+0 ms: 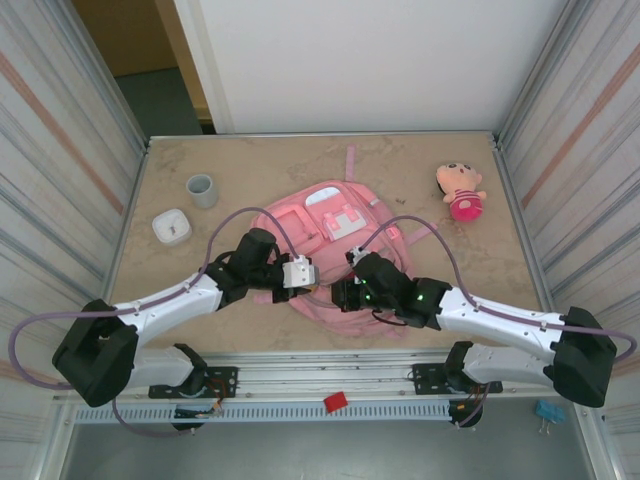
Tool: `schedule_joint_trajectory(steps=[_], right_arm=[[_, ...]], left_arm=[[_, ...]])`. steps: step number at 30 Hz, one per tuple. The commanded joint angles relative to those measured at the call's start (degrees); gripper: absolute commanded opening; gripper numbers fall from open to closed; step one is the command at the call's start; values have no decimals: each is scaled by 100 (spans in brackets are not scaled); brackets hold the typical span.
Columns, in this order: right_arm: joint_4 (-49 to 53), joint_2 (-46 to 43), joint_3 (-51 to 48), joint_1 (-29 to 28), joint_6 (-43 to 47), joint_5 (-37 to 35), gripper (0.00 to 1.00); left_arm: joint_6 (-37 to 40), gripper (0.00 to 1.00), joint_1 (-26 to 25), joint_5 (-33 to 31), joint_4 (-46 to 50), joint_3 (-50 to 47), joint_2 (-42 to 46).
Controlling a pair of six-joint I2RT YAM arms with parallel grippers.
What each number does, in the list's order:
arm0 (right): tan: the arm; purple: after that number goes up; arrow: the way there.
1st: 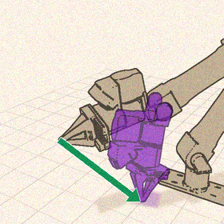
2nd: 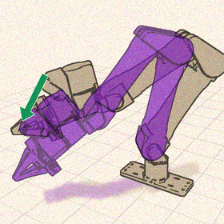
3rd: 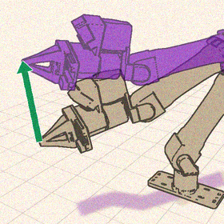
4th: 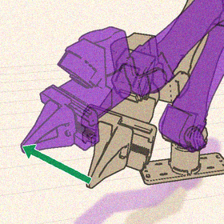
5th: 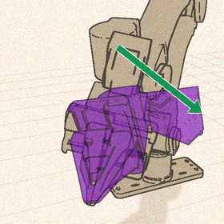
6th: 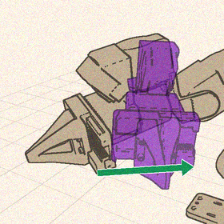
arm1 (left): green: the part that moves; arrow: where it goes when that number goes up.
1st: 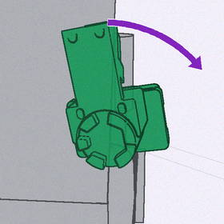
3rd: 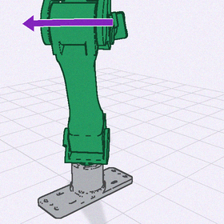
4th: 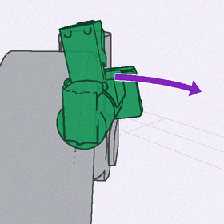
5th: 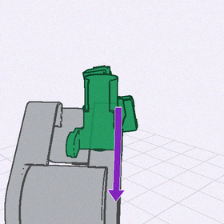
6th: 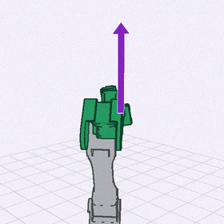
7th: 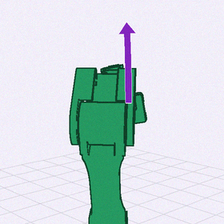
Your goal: Pack the student bag
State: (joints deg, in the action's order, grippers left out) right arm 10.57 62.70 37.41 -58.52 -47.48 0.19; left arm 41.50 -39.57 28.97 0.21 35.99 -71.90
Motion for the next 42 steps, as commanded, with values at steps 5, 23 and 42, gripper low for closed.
schedule_joint_trajectory(steps=[5, 23, 42], right_arm=[[935, -316, 33, 298, 81, -144, 10], [399, -227, -173, 726, 180, 570, 28], [1721, -938, -246, 1928, 413, 537, 9]], left_arm=[[-295, 0, 42, -415, 217, 177, 167], [-341, 0, 46, -265, 177, 182, 239], [-324, 0, 81, -984, 640, 293, 253]])
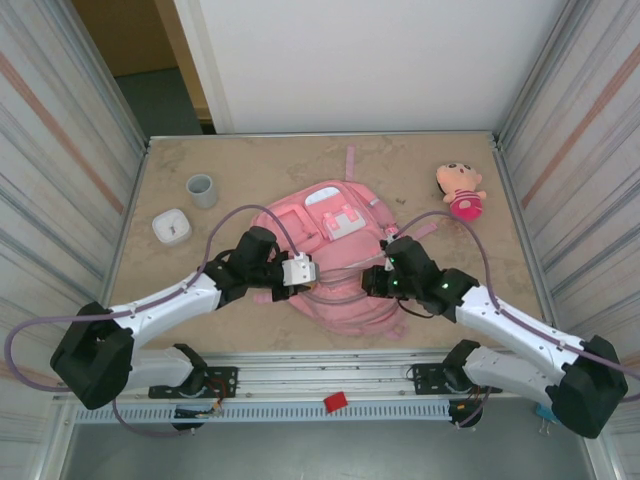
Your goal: Pack the student bag
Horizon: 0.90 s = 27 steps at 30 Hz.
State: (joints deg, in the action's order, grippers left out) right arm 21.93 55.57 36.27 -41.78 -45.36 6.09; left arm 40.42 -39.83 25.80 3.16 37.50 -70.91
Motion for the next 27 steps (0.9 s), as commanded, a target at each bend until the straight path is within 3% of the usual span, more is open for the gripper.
schedule_joint_trajectory(steps=[1, 4, 8, 13, 27], right_arm=[[572, -260, -133, 289, 258, 4, 9], [371, -320, -129, 302, 400, 351, 9], [-139, -271, -205, 225, 384, 900, 6], [-273, -172, -96, -3, 406, 903, 5], [-404, 32, 43, -268, 406, 885, 4]], left_arm=[[-218, 0, 107, -688, 351, 135, 165], [-304, 3, 100, -657, 343, 139, 214], [-570, 24, 84, -155, 505, 332, 291], [-664, 48, -253, 438, 878, 682, 383], [-653, 50, -980, 380, 1023, 1633, -908]])
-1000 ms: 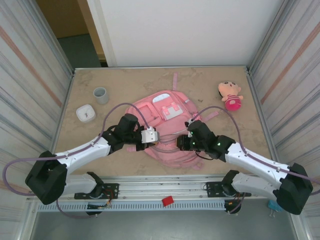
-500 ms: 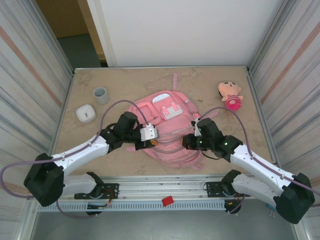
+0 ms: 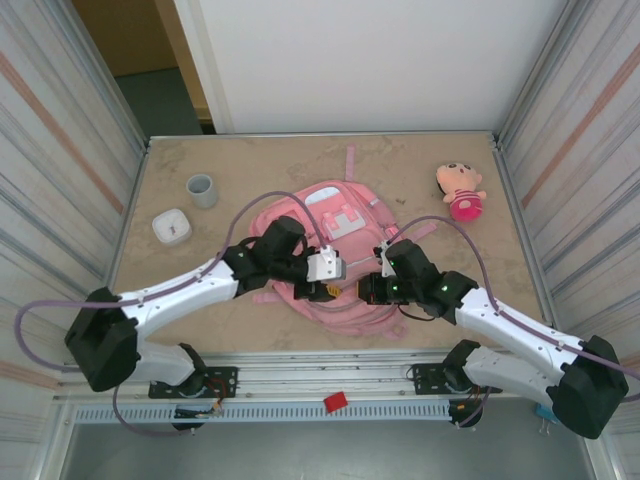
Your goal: Pack the student bag
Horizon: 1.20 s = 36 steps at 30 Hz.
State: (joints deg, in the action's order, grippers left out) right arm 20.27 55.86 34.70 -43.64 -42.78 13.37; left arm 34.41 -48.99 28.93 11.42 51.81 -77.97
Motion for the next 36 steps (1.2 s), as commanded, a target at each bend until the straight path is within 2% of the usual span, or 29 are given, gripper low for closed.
schedule_joint_trajectory(steps=[1, 3, 5, 11, 13, 17, 21, 25, 26, 28, 30, 32, 36], right_arm=[[-235, 3, 201, -81, 150, 157, 4], [-231, -22, 203, -79, 161, 158, 4], [-233, -47, 188, -83, 169, 149, 3], [-137, -107, 157, 1, 209, 81, 3], [82, -133, 164, 162, 198, -31, 2], [249, -350, 39, 657, 179, 6, 2], [359, -411, 80, 836, 365, 145, 4], [353, -181, 255, 446, 547, 238, 3], [308, -135, 289, 326, 560, 224, 3], [175, -11, 342, 110, 578, 238, 3], [77, 57, 370, -17, 578, 260, 2], [6, 282, 414, -98, 587, 284, 2], [-3, 416, 498, -195, 609, 302, 2]], left_arm=[[-57, 50, -68, 35, 208, 230, -283], [-50, 49, -92, -75, 198, 267, -391], [-38, 44, -102, -254, 223, 283, -475], [266, 14, -101, -680, 455, 190, -338], [419, 10, -82, -852, 479, 24, -148], [561, 9, 104, -1043, 819, -233, 287], [703, 10, 301, -1408, 1291, -455, 730], [756, 14, 497, -1740, 1684, -527, 1079], [750, 17, 521, -1742, 1677, -551, 1156], [686, 33, 518, -1633, 1565, -567, 1297], [598, 42, 481, -1380, 1445, -547, 1362], [470, 47, 380, -1196, 1237, -508, 1341], [283, 50, 53, -962, 802, -349, 1047]])
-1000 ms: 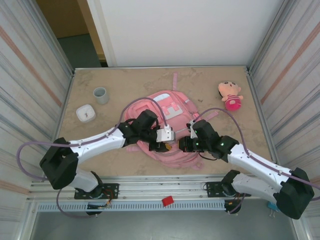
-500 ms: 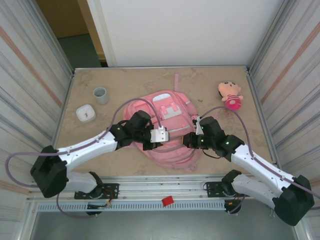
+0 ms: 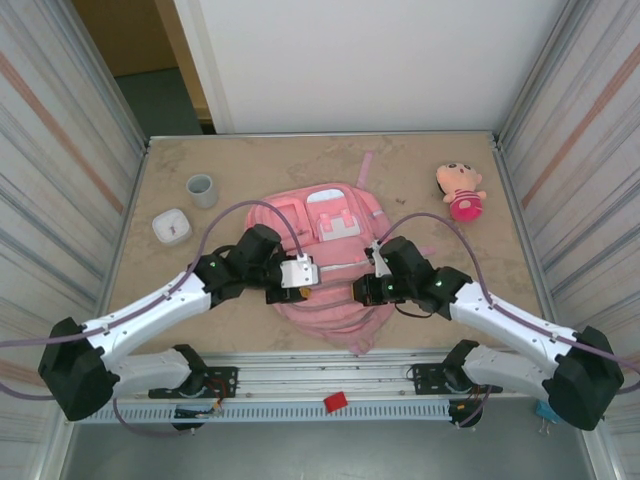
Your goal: Pack the student bag
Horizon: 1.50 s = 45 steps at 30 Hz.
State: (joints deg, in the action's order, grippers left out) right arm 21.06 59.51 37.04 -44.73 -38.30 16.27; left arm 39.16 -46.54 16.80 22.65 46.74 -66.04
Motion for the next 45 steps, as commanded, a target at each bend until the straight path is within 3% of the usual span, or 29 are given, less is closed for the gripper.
schedule_joint_trajectory(steps=[1, 7, 11, 18, 27, 32, 38, 43, 45], right_arm=[[-82, 60, 286, -90, 172, 11, 2], [-56, -43, 290, -94, 174, 7, 1], [-34, -154, 253, -86, 182, -7, 1], [20, -318, 79, 332, 322, 136, 1], [99, -490, -57, 1212, 573, 431, 0], [6, -312, 44, 996, 586, 642, 0], [-62, 1, 263, 433, 660, 445, 0], [-111, 73, 338, 321, 638, 441, 0], [-106, 61, 353, 308, 634, 439, 0]], left_arm=[[-210, 51, -262, 278, -404, 213, -268], [-278, 52, -539, 311, -690, 609, -1132], [-261, 44, -556, 170, -847, 679, -1394], [-134, 19, -396, 71, -855, 332, -1024], [-27, 15, 172, 44, -427, -242, -181], [-9, 18, 368, -23, -355, -470, 142], [-286, 39, 262, 584, -614, -309, 68], [-467, 52, -104, 591, -1016, -86, -314], [-486, 53, -164, 592, -1176, -22, -528]])
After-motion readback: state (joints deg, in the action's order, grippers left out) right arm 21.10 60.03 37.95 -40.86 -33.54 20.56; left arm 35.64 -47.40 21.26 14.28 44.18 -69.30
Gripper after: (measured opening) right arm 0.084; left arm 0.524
